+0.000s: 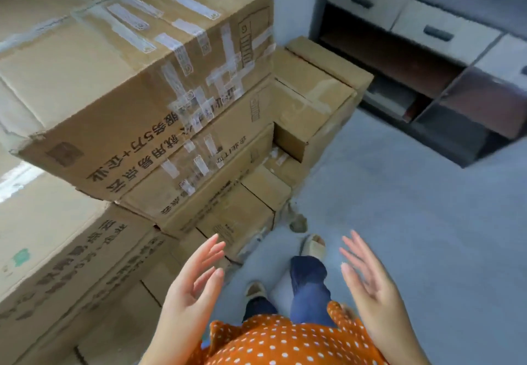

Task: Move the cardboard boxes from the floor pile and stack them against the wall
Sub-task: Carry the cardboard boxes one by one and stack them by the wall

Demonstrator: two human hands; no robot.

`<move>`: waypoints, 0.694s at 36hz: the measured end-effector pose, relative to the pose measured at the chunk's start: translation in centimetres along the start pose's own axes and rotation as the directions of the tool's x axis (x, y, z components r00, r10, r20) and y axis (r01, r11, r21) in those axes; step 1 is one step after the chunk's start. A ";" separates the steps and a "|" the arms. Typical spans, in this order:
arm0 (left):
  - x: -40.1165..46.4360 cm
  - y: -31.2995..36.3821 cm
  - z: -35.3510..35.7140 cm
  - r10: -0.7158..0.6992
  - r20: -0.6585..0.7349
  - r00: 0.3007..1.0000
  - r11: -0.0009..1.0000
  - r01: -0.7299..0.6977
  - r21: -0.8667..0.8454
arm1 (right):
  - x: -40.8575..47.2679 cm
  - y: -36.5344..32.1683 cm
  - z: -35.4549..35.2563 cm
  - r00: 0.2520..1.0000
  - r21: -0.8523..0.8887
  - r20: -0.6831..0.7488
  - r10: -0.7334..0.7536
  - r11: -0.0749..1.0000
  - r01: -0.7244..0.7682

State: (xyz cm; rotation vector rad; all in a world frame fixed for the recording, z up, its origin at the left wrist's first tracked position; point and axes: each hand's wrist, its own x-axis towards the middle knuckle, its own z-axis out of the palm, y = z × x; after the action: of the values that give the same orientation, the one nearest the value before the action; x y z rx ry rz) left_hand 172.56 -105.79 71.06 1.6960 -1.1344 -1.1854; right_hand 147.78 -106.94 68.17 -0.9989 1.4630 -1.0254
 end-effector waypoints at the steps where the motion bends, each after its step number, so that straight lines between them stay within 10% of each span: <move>1: -0.3 0.1 0.4 0.013 0.048 0.999 1.000 -0.014 0.005 | -1.4 0.2 -0.5 0.998 0.009 -0.055 0.007 1.000 -0.006; 11: -4.0 1.5 5.0 0.130 0.388 0.913 0.989 -0.147 0.015 | -13.8 3.0 -5.2 0.829 0.166 -0.550 0.097 0.986 -0.006; 25: -21.1 0.0 20.6 0.194 0.749 0.633 0.970 -0.239 -0.048 | -37.5 9.4 -16.7 0.447 0.244 -0.868 0.217 0.970 0.002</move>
State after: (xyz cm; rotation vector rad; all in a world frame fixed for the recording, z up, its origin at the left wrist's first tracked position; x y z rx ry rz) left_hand 149.19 -87.77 71.23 1.0257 -1.8201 -1.7751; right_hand 134.79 -66.96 71.23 -0.0982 2.1580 -1.7106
